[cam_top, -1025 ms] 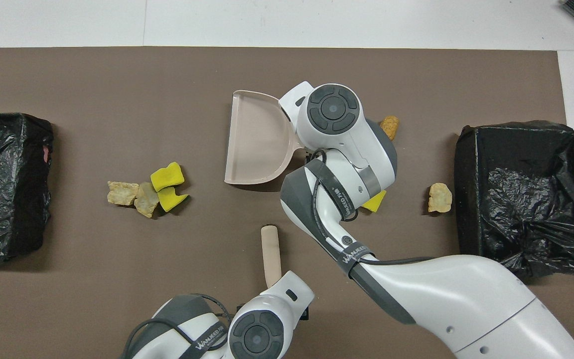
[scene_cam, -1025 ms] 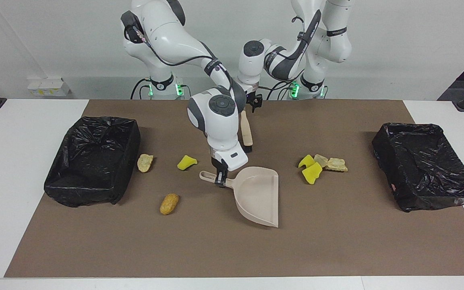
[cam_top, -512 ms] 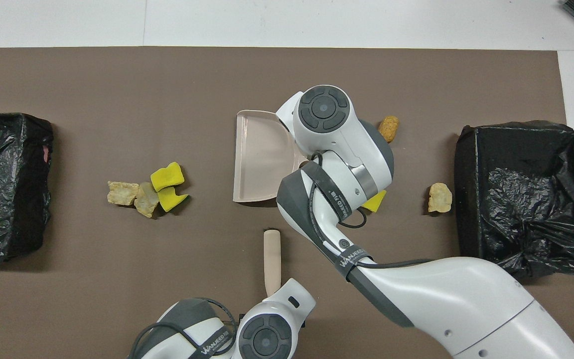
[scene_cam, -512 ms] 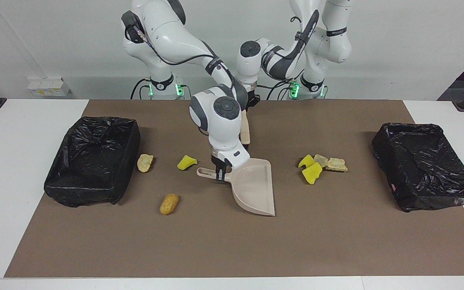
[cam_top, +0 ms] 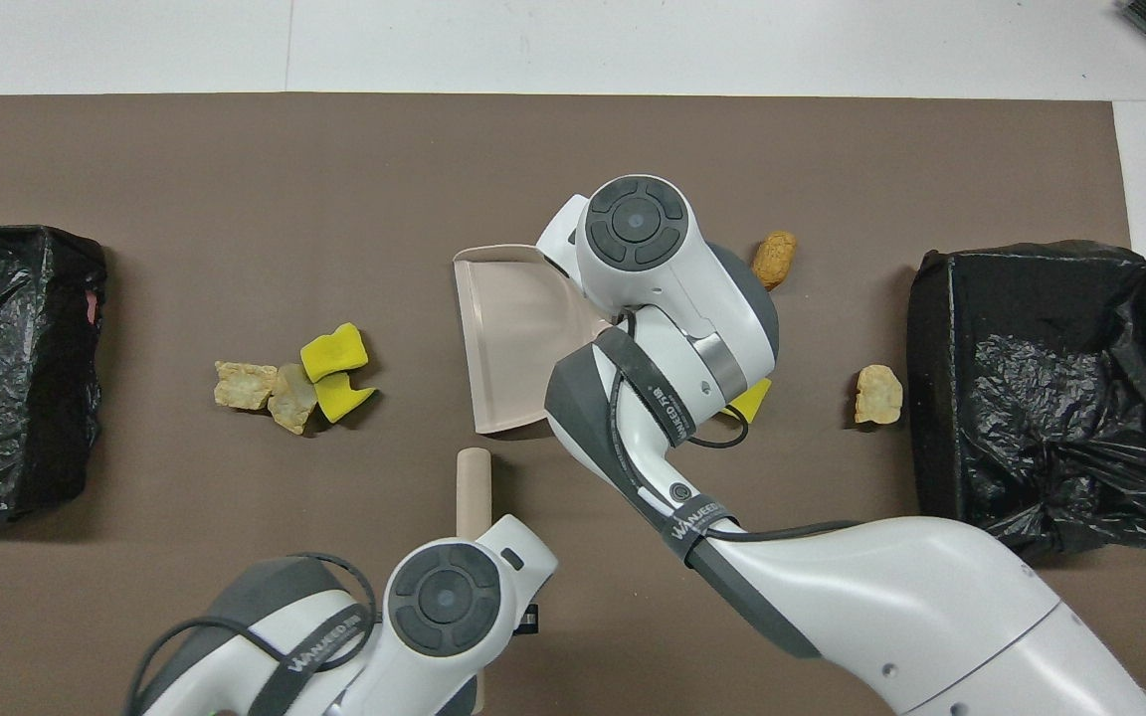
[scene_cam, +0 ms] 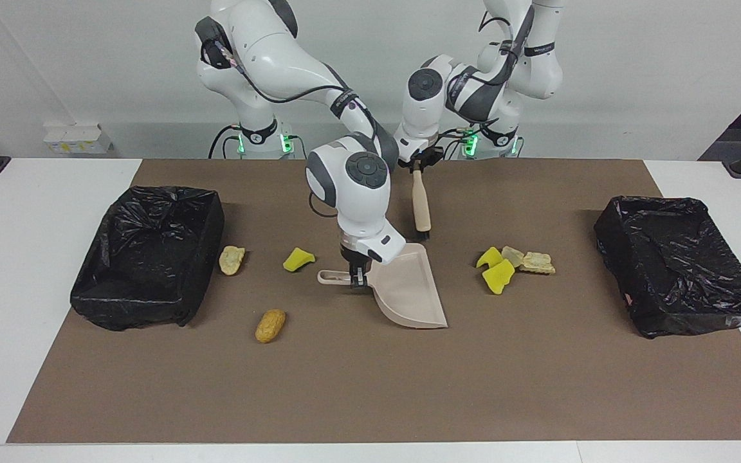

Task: Sweep and dump trash in bin
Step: 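Turn the dustpan toward the debris while the left gripper grasps the brush, then sweep the sponge and bread pieces into the dustpan with the left gripper, then sweep the remaining pieces into the dustpan with the brush in the left gripper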

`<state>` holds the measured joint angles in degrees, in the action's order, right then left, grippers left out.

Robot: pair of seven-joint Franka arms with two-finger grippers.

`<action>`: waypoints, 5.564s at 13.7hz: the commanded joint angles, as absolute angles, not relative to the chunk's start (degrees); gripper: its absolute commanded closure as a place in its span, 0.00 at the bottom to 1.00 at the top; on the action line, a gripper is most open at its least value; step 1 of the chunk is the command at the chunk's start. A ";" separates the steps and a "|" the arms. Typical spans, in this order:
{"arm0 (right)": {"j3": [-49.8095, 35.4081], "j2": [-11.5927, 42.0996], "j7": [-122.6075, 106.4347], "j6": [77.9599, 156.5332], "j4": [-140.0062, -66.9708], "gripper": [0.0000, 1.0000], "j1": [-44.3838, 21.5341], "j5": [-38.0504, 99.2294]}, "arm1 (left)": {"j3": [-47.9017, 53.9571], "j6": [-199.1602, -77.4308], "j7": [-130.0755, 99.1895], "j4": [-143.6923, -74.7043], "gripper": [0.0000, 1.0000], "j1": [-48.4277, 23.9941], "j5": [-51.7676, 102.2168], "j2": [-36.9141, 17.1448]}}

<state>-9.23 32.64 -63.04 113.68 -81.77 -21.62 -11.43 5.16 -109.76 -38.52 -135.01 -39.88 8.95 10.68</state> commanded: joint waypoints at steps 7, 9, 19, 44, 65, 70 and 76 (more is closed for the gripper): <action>-10.02 29.80 -66.36 113.38 -85.52 1.00 -22.14 -11.78 | 5.36 -94.39 -21.40 -130.79 1.00 -10.92 6.69 21.19; -10.02 29.88 -65.83 113.47 -85.52 1.00 -22.58 -11.60 | 5.45 -99.55 -9.20 -131.13 1.00 -1.81 5.54 20.57; -10.02 30.06 -61.09 115.40 -86.75 1.00 -24.61 -11.60 | 5.62 -110.91 2.66 -133.24 1.00 8.27 2.11 8.54; -10.02 29.71 -60.38 115.93 -87.72 1.00 -24.52 -11.60 | 5.45 -118.77 -35.39 -127.10 1.00 -16.46 26.72 5.26; -10.11 22.76 -69.52 115.14 -96.77 1.00 -21.97 -15.56 | 6.33 -121.19 -42.10 -139.57 1.00 -25.22 23.55 10.73; -10.20 22.76 -69.17 115.31 -96.77 1.00 -21.89 -15.47 | 6.59 -129.98 -36.83 -137.82 1.00 -29.43 23.99 6.61; -10.20 22.76 -68.38 115.23 -96.77 1.00 -21.71 -15.03 | 6.86 -133.42 -35.42 -133.34 1.00 -32.60 24.70 2.37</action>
